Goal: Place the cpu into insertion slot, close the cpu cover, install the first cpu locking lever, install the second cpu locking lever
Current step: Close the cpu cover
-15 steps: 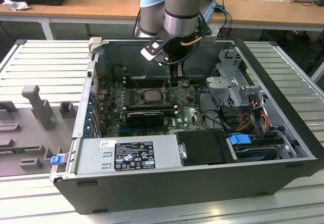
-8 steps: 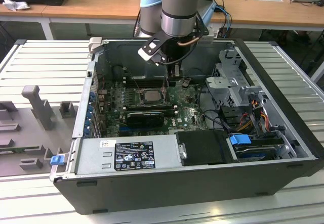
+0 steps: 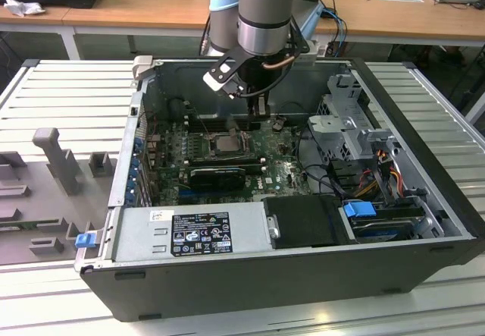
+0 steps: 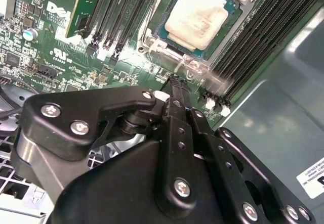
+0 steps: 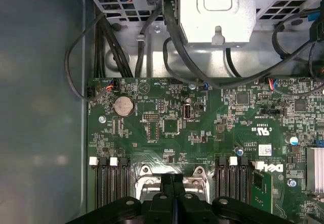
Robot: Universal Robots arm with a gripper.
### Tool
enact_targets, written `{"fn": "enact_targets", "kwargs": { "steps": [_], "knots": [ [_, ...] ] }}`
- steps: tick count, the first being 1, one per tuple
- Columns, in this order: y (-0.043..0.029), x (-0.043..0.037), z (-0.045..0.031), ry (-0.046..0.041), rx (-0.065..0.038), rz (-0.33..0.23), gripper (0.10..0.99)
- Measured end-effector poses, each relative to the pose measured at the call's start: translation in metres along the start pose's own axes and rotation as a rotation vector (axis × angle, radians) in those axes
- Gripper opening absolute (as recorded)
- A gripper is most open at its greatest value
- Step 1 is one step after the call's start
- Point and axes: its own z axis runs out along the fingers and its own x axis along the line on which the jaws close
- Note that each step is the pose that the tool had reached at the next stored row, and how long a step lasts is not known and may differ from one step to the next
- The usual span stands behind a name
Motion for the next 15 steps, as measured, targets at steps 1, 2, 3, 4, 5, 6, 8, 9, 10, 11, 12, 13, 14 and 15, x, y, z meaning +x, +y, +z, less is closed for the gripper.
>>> {"fn": "enact_targets", "kwargs": {
  "steps": [1,2,3,4,5,6,8,9,10,11,12,13,14,15],
  "knots": [
    [-0.0005,0.0,0.0,0.0001,0.0,0.0,0.106],
    [-0.0011,0.0,0.0,0.0001,0.0,0.0,0.106],
    [-0.0015,0.0,0.0,0.0002,0.0,0.0,0.106],
    [-0.0025,0.0,-0.0001,0.0003,0.0,0.0,0.106],
    [-0.003,0.0,-0.0001,0.0005,0.0,0.0,0.106],
    [-0.0034,0.0,-0.0001,0.0008,0.0,0.0,0.106],
    [-0.0039,-0.0001,-0.0001,0.0014,0.0,0.0,0.106],
    [-0.0041,-0.0002,0.0003,0.0016,0.0,0.0,0.106],
    [-0.005,-0.0004,0.0024,0.0015,0.0,0.0,0.106],
    [-0.0067,-0.0006,0.005,0.0015,0.0,0.0,0.106],
    [-0.0087,-0.0007,0.0069,0.0016,0.0,-0.001,0.106],
    [-0.0143,-0.0009,0.0107,0.002,0.0,-0.005,0.106],
    [-0.0213,-0.0012,0.0135,0.0023,0.001,-0.008,0.106],
    [-0.0252,-0.0013,0.0149,0.0023,0.002,-0.009,0.106]
  ]
}}
